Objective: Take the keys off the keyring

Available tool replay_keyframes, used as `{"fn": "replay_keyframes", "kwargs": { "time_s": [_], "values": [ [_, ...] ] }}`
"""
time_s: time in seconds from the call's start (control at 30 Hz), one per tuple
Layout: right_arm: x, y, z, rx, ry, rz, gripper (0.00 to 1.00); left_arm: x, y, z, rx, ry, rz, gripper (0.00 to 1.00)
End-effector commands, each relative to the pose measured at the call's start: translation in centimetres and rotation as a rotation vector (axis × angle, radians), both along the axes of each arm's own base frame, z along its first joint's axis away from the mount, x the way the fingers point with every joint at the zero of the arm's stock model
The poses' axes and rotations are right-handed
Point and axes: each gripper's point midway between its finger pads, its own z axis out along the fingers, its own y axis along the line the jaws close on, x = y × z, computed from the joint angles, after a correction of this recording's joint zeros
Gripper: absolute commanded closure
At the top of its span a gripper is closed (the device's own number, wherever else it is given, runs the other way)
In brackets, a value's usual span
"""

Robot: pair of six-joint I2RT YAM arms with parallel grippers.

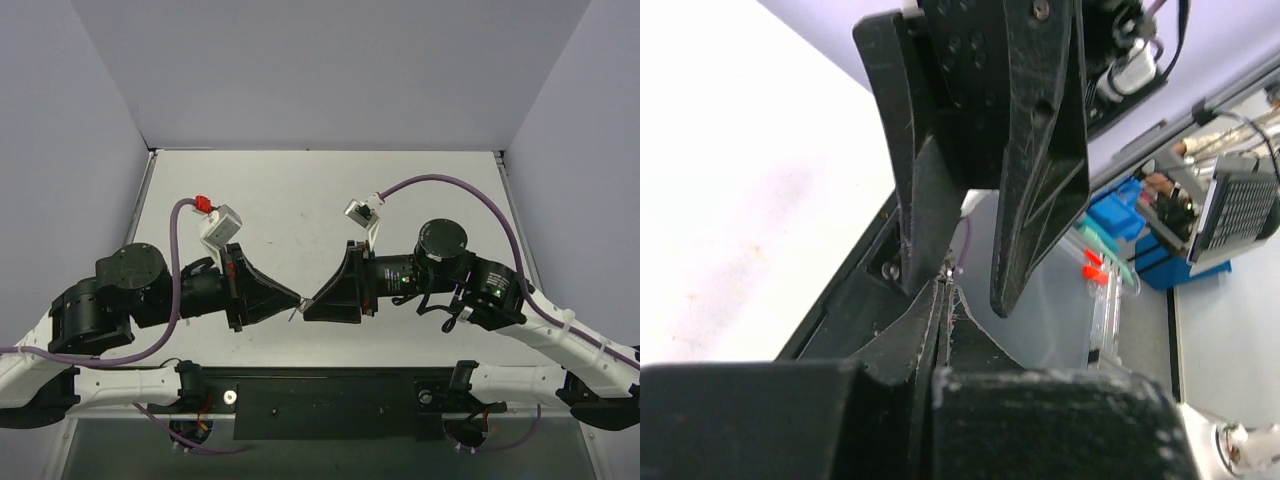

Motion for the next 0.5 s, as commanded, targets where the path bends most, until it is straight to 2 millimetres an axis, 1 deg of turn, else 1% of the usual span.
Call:
{"fn": "replay_keyframes", "kwargs": {
  "time_s": [0.0,0.03,0.07,0.13,0.23,0.3,0.33,0.47],
  "values": [
    [0.6,-0.5,2.5,0.11,-0.035,-0.052,0.55,1.1,0.1,3.8,-0.156,-0.018,0.069,1.0],
    [0.8,-0.6,2.4,0.112,-0.029,-0.063,0.53,1.1,0.1,3.9,-0.159,-0.014,0.072,1.0],
    [0.9,-0.6,3.1,0.142,-0.041,-0.074,0.52,1.3,0.1,4.1,-0.168,-0.009,0.083,1.0],
    [1.1,-0.9,3.4,0.164,-0.041,-0.089,0.49,1.5,0.1,4.4,-0.18,-0.006,0.094,1.0],
    [1.9,-0.9,4.0,0.211,-0.042,-0.127,0.46,1.7,0.2,5.0,-0.204,-0.003,0.11,1.0],
    [2.4,-1.1,4.9,0.253,-0.041,-0.152,0.46,2.0,0.1,5.2,-0.217,0.001,0.123,1.0],
    [2.4,-1.1,5.7,0.291,-0.043,-0.153,0.45,2.0,0.0,5.1,-0.219,0.009,0.128,1.0],
    [2.7,-0.8,6.4,0.338,-0.039,-0.16,0.45,2.8,-0.1,5.4,-0.247,0.029,0.173,1.0]
  ]
}}
